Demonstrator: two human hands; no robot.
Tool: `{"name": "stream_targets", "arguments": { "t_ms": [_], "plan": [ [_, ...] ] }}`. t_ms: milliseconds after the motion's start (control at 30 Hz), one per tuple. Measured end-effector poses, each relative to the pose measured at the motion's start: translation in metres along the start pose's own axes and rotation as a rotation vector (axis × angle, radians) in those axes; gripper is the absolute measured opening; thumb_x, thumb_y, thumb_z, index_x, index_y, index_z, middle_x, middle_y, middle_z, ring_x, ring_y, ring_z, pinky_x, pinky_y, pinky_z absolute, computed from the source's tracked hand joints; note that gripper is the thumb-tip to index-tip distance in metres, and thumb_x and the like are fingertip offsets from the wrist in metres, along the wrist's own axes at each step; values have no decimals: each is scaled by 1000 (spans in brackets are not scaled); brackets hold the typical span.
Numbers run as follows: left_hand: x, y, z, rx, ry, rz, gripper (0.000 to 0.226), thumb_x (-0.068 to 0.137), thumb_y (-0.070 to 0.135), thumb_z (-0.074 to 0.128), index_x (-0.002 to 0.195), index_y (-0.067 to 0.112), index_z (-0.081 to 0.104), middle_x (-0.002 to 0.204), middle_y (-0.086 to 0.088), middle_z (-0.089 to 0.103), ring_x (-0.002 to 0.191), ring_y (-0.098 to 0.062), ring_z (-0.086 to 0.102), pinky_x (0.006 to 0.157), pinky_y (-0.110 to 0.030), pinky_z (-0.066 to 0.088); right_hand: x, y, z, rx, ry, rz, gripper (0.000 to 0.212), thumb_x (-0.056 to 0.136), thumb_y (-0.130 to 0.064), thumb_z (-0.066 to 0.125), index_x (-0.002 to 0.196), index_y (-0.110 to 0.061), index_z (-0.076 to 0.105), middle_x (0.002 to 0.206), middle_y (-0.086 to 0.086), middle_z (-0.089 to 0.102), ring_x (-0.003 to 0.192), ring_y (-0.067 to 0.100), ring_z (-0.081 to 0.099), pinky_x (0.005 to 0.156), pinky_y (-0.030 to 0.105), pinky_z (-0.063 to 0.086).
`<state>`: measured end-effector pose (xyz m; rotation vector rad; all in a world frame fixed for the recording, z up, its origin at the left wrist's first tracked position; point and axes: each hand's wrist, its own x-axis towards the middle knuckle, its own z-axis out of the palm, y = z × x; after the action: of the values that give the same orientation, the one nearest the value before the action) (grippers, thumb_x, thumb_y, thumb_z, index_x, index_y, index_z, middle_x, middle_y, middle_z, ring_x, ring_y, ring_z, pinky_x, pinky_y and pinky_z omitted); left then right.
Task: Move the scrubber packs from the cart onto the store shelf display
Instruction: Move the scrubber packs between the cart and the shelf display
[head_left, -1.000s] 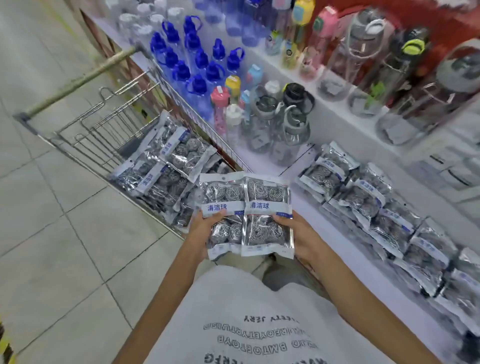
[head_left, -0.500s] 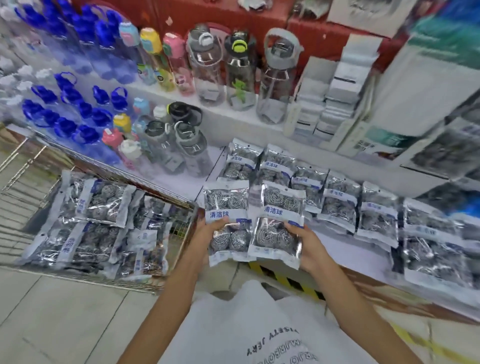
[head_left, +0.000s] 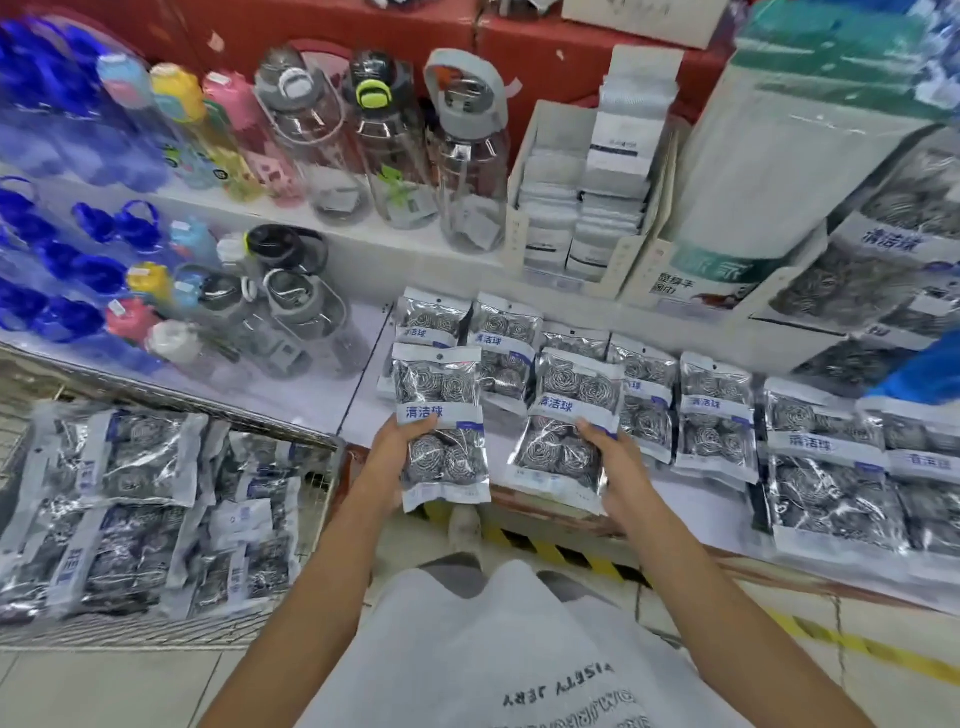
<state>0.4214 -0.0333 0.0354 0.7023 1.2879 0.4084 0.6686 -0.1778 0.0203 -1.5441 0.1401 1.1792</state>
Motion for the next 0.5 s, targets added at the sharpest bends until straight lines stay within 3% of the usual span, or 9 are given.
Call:
{"name": "stream_targets", "arguments": {
  "t_ms": [67, 167, 267, 333, 400, 433, 500],
  "plan": [
    [18, 12, 1, 12, 5, -18, 65, 77, 30, 88, 134, 19, 59, 118, -12, 75, 107, -38, 71, 91, -59, 57, 15, -6, 8, -25, 26, 19, 41, 81, -33, 87, 111, -21, 60, 116, 9, 75, 106, 35, 70, 70, 40, 55],
    [45, 32, 0, 63, 39, -54, 76, 70, 41, 91, 134, 24, 54, 122, -6, 70, 111, -31, 63, 90, -46, 53, 34, -15, 21, -56, 50, 17, 46, 80, -32, 87, 115, -19, 60, 114, 11, 75, 107, 36, 71, 81, 49, 57],
    [95, 42, -13, 122, 36, -58, 113, 44, 55, 98, 142, 26, 52, 132, -10, 69, 118, -37, 64, 97, -59, 53, 58, -24, 27, -90, 83, -23, 75, 63, -44, 94, 126, -16, 65, 118, 3, 76, 114, 27, 68, 105, 51, 51],
    [127, 47, -24, 138, 45, -63, 126, 38, 62, 99, 146, 24, 48, 137, -14, 64, 123, -42, 61, 100, -63, 50, 71, -31, 33, -81, 124, -11, 63, 70, -37, 93, 123, -18, 65, 115, 0, 75, 110, 21, 68, 109, 47, 48],
    [119, 71, -16, 187, 26, -73, 112, 59, 56, 94, 150, 23, 39, 138, -15, 61, 119, -40, 60, 99, -57, 52, 79, -40, 41, -88, 145, 0, 35, 87, -22, 82, 117, -18, 64, 111, 0, 73, 102, 16, 66, 105, 41, 49],
    [116, 82, -11, 215, 12, -69, 98, 73, 49, 88, 152, 23, 36, 138, -15, 61, 107, -34, 63, 90, -48, 54, 86, -44, 44, -98, 165, 1, 29, 90, -19, 79, 114, -18, 64, 112, 0, 72, 101, 15, 66, 104, 40, 49],
    [131, 89, -8, 241, 2, -102, 66, 88, 37, 79, 141, 20, 44, 132, -13, 63, 79, -19, 54, 68, -34, 45, 100, -49, 47, -129, 199, -1, 34, 89, -19, 80, 118, -16, 63, 116, 3, 72, 106, 19, 66, 104, 40, 49]
  ]
}}
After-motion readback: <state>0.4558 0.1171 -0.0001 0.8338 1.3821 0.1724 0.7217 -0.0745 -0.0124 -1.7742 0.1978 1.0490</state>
